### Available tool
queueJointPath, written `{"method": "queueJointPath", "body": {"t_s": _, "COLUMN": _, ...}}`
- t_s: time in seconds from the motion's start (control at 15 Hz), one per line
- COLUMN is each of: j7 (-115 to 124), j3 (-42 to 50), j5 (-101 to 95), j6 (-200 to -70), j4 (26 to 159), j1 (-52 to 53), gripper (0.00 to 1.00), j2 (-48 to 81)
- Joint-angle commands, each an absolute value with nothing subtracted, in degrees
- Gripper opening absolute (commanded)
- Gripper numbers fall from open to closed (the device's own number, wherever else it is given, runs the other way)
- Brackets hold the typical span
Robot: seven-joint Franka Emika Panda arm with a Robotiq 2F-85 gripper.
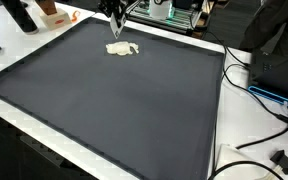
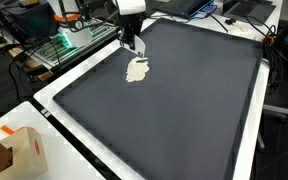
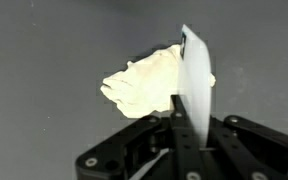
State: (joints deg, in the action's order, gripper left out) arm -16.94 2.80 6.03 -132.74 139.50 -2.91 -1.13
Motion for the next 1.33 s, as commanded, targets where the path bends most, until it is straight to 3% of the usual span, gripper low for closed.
{"method": "queueJointPath", "body": {"t_s": 0.0, "j7": -6.2, "j3": 1.58, "j5": -5.1, "j6": -133.6, "j4": 141.17, "j1": -2.0, "gripper": 0.01, "j2": -3.01}}
{"method": "queueJointPath", "body": {"t_s": 0.53, "j7": 11.35, "j3": -1.05, "j5": -25.38, "j6": -131.35, "j4": 140.39, "j1": -0.56, "gripper": 0.01, "j2": -2.13}}
{"method": "queueJointPath", "body": {"t_s": 1.27, "j7": 26.77, "j3": -1.9, "j5": -37.61, "j6": -129.0, "j4": 140.02, "j1": 0.71, "gripper": 0.01, "j2": 0.15}}
